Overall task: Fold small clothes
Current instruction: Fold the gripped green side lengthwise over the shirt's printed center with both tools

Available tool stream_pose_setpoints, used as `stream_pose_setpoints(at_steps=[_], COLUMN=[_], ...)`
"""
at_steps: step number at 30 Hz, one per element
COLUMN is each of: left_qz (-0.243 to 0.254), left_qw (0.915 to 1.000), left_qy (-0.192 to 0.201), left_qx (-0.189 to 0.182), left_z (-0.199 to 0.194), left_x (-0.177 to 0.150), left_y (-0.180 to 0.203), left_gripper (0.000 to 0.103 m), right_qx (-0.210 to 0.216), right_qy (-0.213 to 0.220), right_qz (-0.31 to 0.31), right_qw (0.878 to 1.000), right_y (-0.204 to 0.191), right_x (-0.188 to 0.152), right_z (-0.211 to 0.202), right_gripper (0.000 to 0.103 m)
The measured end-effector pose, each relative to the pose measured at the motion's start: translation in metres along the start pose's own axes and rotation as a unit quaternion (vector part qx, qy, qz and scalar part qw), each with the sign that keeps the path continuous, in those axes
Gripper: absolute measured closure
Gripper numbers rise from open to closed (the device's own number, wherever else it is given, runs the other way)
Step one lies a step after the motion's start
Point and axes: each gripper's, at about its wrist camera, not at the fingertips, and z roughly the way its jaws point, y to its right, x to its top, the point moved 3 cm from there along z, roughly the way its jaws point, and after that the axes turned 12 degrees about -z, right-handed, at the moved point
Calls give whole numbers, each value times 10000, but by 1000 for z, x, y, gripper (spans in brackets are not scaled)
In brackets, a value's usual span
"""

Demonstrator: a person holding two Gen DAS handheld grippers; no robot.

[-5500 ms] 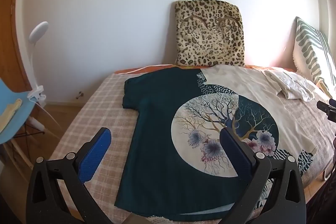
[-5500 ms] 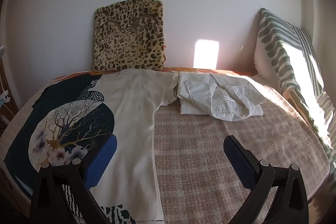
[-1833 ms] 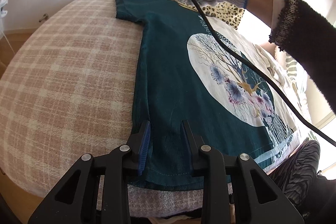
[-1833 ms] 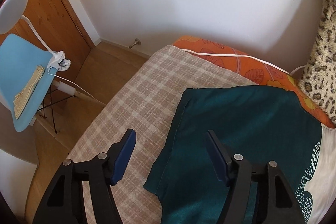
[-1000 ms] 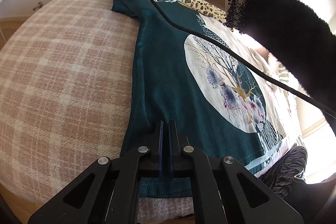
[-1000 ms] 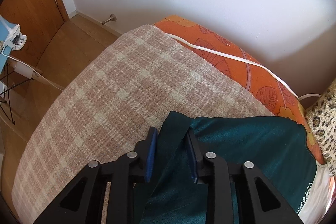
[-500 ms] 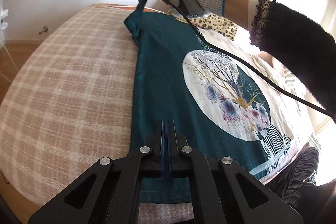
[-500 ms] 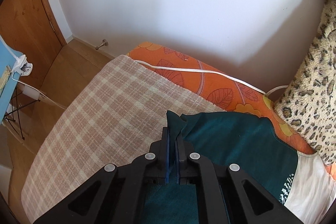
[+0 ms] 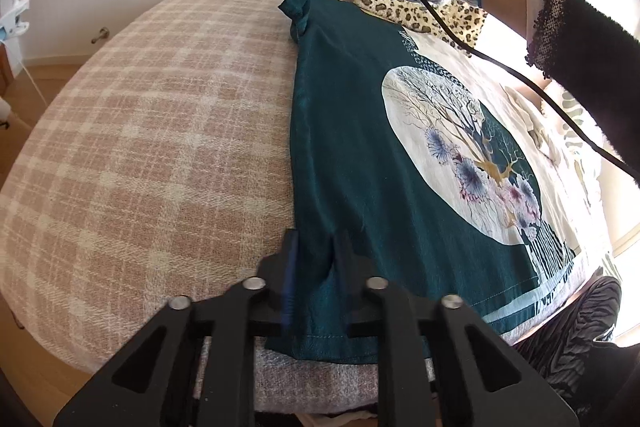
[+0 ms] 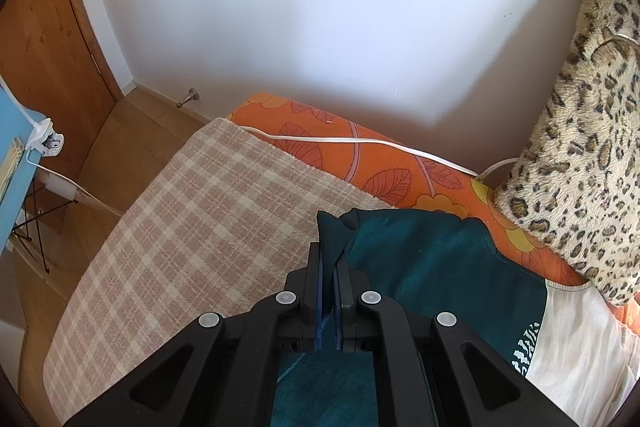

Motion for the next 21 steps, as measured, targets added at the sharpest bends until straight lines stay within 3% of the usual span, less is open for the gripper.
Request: stream_pose_setpoints(at_steps=[3,9,21], left_qz=[-147,77,909], left_qw=[9996,9981,9904], left_qy=[64,253,-46], left_qx=[-241,-557,-1036], left_z=[-4,-16,-5], left_x=[2,8,-7], left_y=[0,23,91], left_gripper=[103,103,103], right_qx=[-1,-108,-605], right_qy=[27,77,-25], right_qz=[4,17,308], right_qw=[10000,9999,9977], right_y=[0,11,86], right_x=[-2,-8,-58], right_z=[-2,-11,-42], right_gripper=[102,102,102])
